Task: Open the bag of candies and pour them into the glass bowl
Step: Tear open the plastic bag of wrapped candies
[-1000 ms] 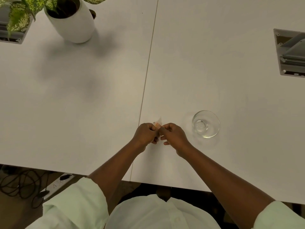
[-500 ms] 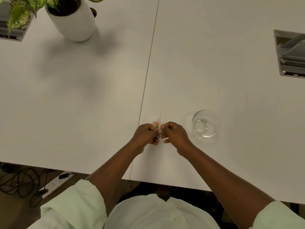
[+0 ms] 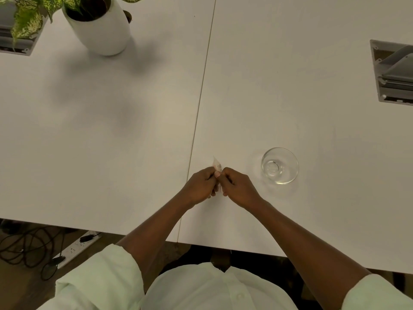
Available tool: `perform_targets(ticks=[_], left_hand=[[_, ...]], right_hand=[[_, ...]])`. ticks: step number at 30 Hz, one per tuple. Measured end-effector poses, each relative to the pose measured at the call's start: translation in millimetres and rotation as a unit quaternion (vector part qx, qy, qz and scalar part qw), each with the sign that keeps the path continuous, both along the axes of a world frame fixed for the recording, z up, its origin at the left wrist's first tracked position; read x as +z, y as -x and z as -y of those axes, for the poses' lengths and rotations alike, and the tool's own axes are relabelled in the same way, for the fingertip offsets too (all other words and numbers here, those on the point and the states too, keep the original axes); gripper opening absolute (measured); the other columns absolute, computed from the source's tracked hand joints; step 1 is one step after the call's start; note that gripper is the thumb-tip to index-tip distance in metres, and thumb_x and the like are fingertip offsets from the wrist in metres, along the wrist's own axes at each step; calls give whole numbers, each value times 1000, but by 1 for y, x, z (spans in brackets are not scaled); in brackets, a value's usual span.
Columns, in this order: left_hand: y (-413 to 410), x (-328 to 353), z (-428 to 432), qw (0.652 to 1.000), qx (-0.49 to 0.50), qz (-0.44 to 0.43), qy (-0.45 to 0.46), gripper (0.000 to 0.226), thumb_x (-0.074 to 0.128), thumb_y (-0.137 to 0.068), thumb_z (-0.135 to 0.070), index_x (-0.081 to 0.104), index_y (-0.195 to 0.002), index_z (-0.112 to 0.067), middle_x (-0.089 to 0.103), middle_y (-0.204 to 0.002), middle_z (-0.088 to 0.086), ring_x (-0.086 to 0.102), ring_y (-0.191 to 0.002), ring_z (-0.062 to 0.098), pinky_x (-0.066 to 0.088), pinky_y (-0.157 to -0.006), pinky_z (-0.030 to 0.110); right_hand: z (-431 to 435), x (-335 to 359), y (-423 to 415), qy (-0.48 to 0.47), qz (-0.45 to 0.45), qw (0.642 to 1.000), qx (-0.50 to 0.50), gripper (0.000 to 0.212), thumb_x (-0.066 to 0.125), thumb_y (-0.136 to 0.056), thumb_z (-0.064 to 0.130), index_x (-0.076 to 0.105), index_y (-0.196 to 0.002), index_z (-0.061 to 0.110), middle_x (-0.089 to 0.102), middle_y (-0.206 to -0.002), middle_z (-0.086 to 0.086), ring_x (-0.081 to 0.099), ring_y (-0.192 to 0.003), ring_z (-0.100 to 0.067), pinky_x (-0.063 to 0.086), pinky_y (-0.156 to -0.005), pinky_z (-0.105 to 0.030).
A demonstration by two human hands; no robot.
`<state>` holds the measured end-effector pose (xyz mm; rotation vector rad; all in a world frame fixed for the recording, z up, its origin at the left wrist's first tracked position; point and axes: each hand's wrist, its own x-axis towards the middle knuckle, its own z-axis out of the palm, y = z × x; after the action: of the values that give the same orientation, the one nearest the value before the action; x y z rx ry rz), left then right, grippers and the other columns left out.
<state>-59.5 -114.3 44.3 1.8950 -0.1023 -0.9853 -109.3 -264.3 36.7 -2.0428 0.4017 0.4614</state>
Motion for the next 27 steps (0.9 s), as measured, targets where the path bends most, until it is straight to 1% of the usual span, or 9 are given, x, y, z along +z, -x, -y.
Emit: perform_targets(ticks=[2,6,9,11,14,17,19,21,27], left_hand=[[1,-1,-1,1000,8,-4,4,28,42,-104,-29,60,-89,-13,68,-79,4,63,-67,15,52,-64,32],[5,-1,-1,999,33,-1,1,32,45,-103,-31,60,-89,-7,70,-76,5,65,-65,15,54,-66,34],[9,1,1,998,58,5,-8,29,45,-101,-23,60,-91,0,70,-74,7,65,-62,14,55,-64,33],[12,3,3,997,72,10,-17,29,46,-100,-22,60,-92,2,71,-76,11,64,-60,14,55,-64,34],[15,5,7,995,87,27,-43,29,46,-98,-20,59,-91,4,71,-78,14,64,-60,18,56,-66,40],[17,4,8,992,92,49,-68,30,46,-96,-23,59,-86,1,70,-78,15,67,-68,30,57,-70,48],[18,4,8,990,90,66,-83,31,45,-94,-26,58,-83,-1,69,-77,14,68,-73,35,57,-71,53],[20,5,9,988,90,82,-96,31,44,-95,-27,58,-82,-2,68,-76,14,67,-72,34,55,-70,55],[20,9,14,981,112,108,-114,29,45,-94,-23,56,-79,-1,66,-73,14,65,-71,34,54,-66,50]], right_hand=[[0,-2,0,-3,4,1000,-2,36,46,-104,36,57,-82,9,68,-71,-5,67,-68,-22,54,-67,-38],[-1,-6,1,4,27,1000,-12,34,46,-104,31,58,-83,8,69,-70,-2,68,-66,-19,52,-63,-31],[-3,-10,1,15,51,998,-14,33,48,-103,29,55,-79,7,67,-69,-8,67,-65,-25,51,-61,-38],[-4,-11,2,27,67,997,-11,33,50,-102,27,54,-77,6,63,-66,-10,63,-63,-28,48,-59,-39],[-5,-11,2,52,90,995,6,33,51,-101,23,52,-73,6,55,-59,-4,49,-54,-18,40,-53,-34],[-3,-12,1,81,109,990,27,33,52,-100,22,46,-69,13,43,-55,8,37,-50,-8,29,-50,-23],[-2,-13,1,92,118,988,43,32,53,-99,22,45,-69,16,42,-55,9,37,-50,-8,28,-50,-23],[-2,-14,0,99,124,986,48,32,53,-99,22,46,-69,14,44,-56,8,37,-51,-8,29,-50,-25],[-5,-15,-3,106,126,986,40,33,51,-101,21,44,-69,13,42,-57,8,36,-53,-11,28,-51,-27]])
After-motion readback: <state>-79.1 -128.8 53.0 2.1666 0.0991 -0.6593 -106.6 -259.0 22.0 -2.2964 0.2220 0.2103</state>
